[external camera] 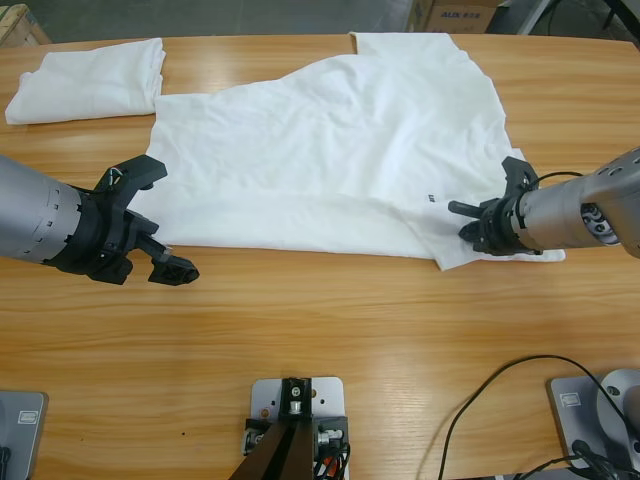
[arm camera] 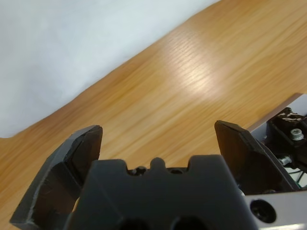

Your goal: Fold clothes

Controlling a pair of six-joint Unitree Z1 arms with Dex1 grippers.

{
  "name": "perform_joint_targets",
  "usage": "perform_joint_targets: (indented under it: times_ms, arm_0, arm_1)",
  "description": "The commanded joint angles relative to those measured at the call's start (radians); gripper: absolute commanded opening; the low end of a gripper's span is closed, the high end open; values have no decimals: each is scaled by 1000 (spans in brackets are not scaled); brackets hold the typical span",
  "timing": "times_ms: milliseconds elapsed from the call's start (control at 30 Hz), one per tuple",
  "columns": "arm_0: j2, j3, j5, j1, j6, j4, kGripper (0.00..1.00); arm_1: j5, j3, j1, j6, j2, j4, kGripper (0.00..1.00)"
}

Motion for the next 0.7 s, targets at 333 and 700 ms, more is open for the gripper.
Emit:
perform_joint_targets:
  times_ms: [333,700]
  arm_0:
    - [33,27,12,-10,-10,-14,918]
    - [18,26,12,-10,-10,-13,918]
  arm_1:
    - [-16,-45,-9,-86,-192,17,0]
    - [-91,-6,-84,38,35,60,0]
